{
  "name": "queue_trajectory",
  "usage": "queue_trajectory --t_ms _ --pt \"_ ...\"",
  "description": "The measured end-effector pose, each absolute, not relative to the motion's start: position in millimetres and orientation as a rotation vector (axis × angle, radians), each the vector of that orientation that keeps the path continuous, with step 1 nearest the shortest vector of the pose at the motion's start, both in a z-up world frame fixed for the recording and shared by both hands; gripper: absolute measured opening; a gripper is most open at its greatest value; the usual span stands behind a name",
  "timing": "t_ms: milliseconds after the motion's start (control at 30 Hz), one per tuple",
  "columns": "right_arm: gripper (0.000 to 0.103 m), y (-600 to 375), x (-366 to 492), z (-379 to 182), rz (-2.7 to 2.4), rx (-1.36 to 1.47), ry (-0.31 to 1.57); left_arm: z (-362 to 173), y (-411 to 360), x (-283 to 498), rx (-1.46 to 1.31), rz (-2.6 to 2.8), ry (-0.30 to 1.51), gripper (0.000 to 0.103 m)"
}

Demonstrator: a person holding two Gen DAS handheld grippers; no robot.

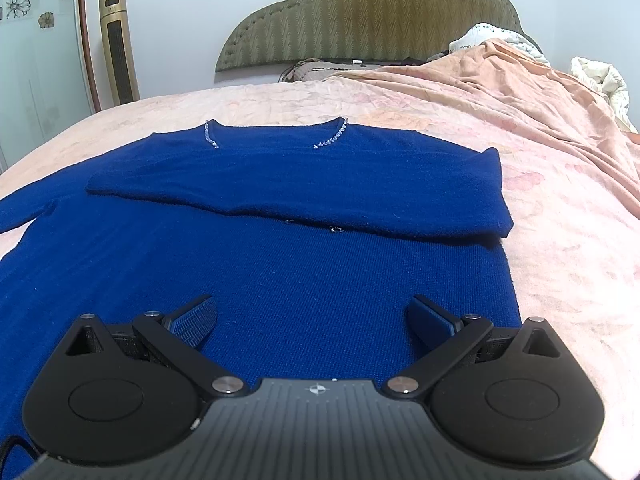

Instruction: Fold small clothes

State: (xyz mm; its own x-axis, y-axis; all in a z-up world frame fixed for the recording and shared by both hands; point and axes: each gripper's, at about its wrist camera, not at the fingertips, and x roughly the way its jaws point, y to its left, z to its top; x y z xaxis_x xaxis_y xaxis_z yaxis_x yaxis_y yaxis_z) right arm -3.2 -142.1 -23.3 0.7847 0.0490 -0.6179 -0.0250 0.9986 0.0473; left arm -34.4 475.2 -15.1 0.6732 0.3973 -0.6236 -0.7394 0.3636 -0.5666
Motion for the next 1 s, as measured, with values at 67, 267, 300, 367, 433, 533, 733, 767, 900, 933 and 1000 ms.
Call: queue_trajectory --t_ms 67,267,300,367,433,533,733,767,900,933,1000 --pt "0.103 -142 -3 -23 0.04 0.038 0.667 -14 480 -31 -0.931 0.821 0.451 0.025" --pt "0.103 -141 -3 -23 0.041 0.04 0.667 0 484 -21 -0.883 0.846 0.508 0.005" --pt "0.103 -142 -3 -23 0.042 0.042 0.666 10 477 -16 -0.842 0.852 0.505 0.005" --pt "0.103 -142 -3 -23 0.043 0.047 0.665 36 448 -1 -0.715 0.827 0.49 0.005" --pt "0.103 -144 -3 -22 0.043 0.053 0.663 62 417 18 -0.578 0.77 0.469 0.005" --pt "0.102 -148 -7 -20 0.034 0.087 0.634 105 346 57 -0.388 0.609 0.439 0.005" --pt "0.102 -176 -30 -8 -0.015 0.219 0.544 146 153 118 -0.092 0.186 0.394 0.005" --pt "0.102 -180 -34 -6 -0.023 0.224 0.536 145 120 123 -0.066 0.11 0.403 0.005" --pt "0.102 -199 -53 2 -0.082 0.223 0.508 120 8 134 -0.006 -0.152 0.482 0.005" --pt "0.102 -204 -58 3 -0.096 0.229 0.501 104 -16 139 0.012 -0.199 0.508 0.005" --pt "0.102 -215 -67 5 -0.126 0.244 0.49 78 -61 142 0.038 -0.287 0.584 0.005"
